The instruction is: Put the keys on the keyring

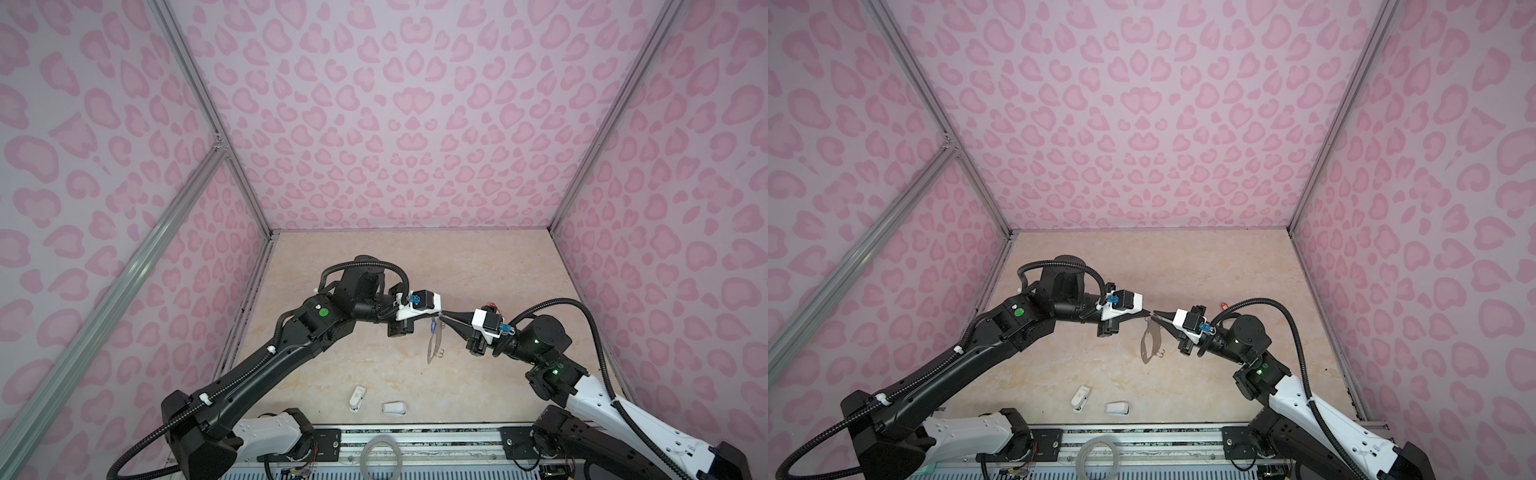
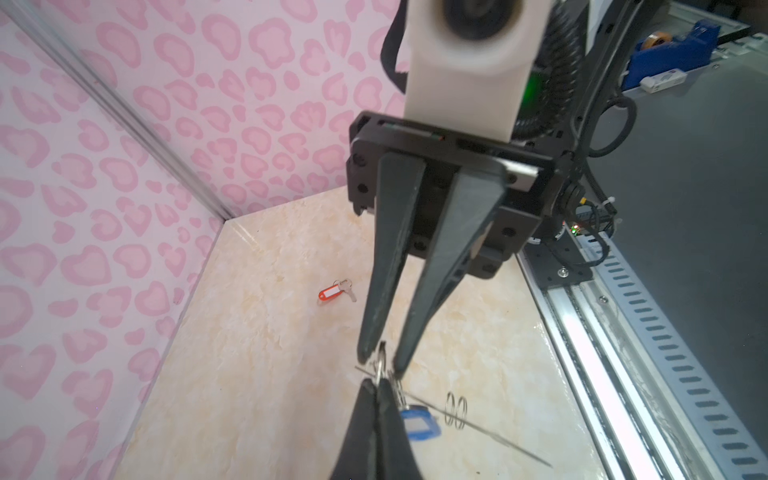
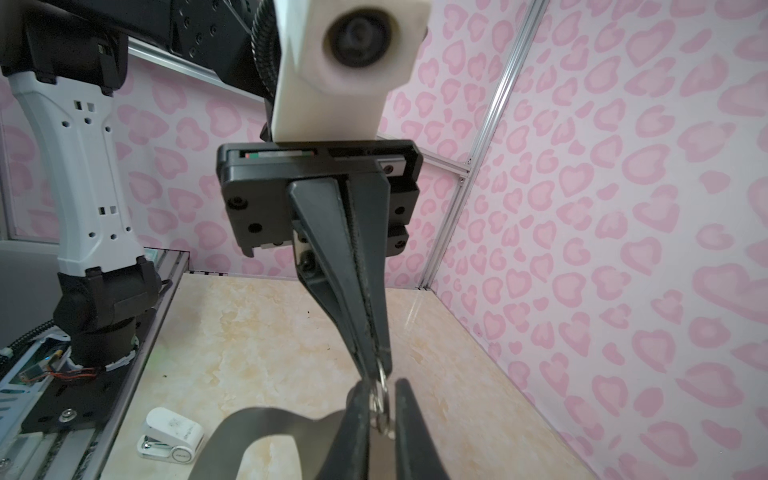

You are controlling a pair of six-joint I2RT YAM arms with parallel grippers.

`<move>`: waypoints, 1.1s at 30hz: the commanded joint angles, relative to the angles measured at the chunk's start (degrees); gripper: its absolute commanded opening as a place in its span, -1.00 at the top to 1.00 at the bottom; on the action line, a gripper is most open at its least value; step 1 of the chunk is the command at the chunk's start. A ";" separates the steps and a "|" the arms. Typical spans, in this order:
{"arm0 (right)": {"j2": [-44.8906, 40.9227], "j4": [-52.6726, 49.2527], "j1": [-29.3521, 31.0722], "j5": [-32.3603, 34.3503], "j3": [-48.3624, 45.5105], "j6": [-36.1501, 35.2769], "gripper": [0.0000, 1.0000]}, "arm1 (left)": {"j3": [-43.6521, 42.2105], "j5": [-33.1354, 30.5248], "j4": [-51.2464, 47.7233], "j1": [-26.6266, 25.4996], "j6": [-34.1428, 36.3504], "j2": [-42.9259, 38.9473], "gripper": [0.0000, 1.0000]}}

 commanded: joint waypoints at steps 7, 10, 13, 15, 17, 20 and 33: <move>-1.36 -14.50 0.75 9.62 4.68 -8.66 0.48 | 7.21 -16.08 -10.40 -4.20 5.74 2.62 0.94; -0.10 -14.28 1.33 9.32 5.37 -8.98 0.48 | 9.08 -18.43 -11.90 -5.27 6.41 3.69 0.94; 1.35 -14.26 2.02 9.18 5.84 -9.33 0.49 | 10.35 -19.46 -12.85 -5.82 6.71 4.35 0.93; 2.04 -13.88 2.24 8.88 6.01 -9.33 0.49 | 11.01 -20.06 -13.56 -6.22 7.06 4.82 0.94; 2.52 -12.80 2.28 8.47 5.94 -9.06 0.51 | 11.59 -20.68 -14.25 -6.69 7.51 5.20 0.94; 3.11 -11.26 2.41 8.47 5.93 -8.66 0.53 | 12.04 -21.40 -14.83 -7.31 7.99 5.61 0.93; 4.02 -9.87 2.51 8.12 5.55 -8.44 0.94 | 12.19 -19.03 -14.70 -8.12 7.86 5.26 0.93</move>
